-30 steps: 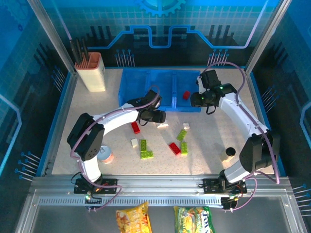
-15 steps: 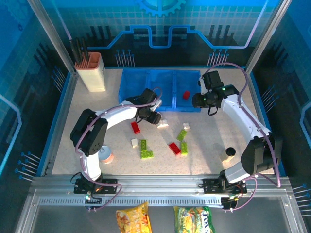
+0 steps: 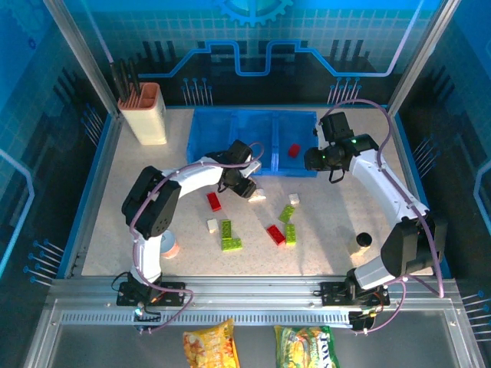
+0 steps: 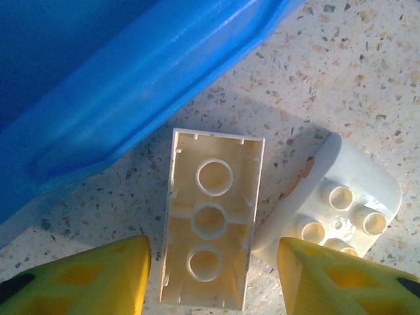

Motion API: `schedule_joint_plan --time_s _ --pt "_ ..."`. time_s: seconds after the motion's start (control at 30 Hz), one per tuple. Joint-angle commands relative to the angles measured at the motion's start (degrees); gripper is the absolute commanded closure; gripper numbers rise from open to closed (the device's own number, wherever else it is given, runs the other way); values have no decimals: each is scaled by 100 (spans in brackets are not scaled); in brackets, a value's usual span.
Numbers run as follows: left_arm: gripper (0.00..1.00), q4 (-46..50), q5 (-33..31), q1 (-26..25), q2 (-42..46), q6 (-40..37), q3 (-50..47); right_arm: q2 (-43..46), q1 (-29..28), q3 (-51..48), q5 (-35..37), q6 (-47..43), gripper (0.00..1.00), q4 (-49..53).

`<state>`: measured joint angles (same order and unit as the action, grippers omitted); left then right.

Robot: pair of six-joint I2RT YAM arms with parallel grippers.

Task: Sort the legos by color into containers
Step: Pick up the lego from the center of the table.

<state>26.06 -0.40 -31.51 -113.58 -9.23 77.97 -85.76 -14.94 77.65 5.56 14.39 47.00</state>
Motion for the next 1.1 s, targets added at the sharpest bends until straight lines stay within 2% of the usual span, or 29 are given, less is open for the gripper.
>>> schedule_joint_plan --time_s 0.0,0.53,0.73,1.07 --pt "48 236 -3 25 -152 -225 211 132 52 39 15 28 53 141" --pt "58 382 -53 31 -290 -360 352 94 -29 137 56 46 53 186" --pt "58 478 -48 31 -371 -392 446 125 -30 137 75 46 53 187" --pt "68 520 -8 17 -248 -414 400 229 -42 154 116 46 53 208"
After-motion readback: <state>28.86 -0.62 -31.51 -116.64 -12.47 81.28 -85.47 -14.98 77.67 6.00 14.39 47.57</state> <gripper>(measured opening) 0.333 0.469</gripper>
